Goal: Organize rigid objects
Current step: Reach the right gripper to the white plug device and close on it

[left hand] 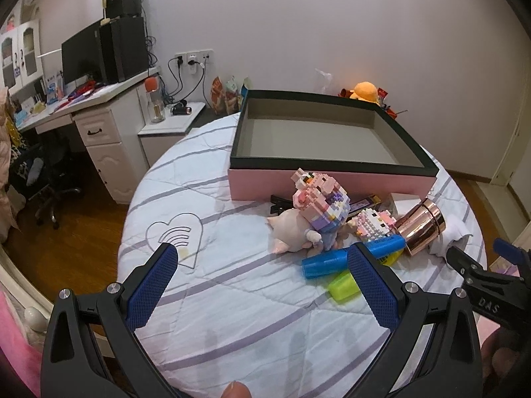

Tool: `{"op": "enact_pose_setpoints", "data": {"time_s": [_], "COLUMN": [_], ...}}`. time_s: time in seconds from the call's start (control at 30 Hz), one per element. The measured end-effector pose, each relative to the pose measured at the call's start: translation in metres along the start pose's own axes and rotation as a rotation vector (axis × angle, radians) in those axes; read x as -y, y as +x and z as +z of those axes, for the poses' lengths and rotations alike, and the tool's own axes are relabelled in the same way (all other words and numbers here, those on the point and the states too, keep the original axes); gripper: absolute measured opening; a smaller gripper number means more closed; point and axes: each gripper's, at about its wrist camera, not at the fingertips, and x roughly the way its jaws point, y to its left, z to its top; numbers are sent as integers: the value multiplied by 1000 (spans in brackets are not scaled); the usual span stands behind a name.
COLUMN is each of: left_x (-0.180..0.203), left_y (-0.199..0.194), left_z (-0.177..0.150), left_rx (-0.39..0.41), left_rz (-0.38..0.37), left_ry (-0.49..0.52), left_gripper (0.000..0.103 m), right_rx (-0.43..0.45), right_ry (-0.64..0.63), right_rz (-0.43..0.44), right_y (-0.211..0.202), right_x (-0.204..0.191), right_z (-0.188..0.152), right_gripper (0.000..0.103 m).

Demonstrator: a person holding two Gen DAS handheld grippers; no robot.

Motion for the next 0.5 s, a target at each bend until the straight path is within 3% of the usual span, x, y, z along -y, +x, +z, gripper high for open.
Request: {"op": "enact_pose_setpoints", "data": {"time_s": [0.2, 0.5], "left_x": [11, 19], "left_y": [10, 17], "left_z": [-1, -5], "left_rx": [-15, -36], "left_rz": [-4, -9], "left_ry": [17, 32], "left_gripper": [103, 103], "right_rx": [-28, -63], "right_ry": [-15, -64], "right_rz": [-20, 37], "right_y": [27, 48], "right_x": [9, -2], "right_z": [5, 6], "right_gripper": [103, 96]}}
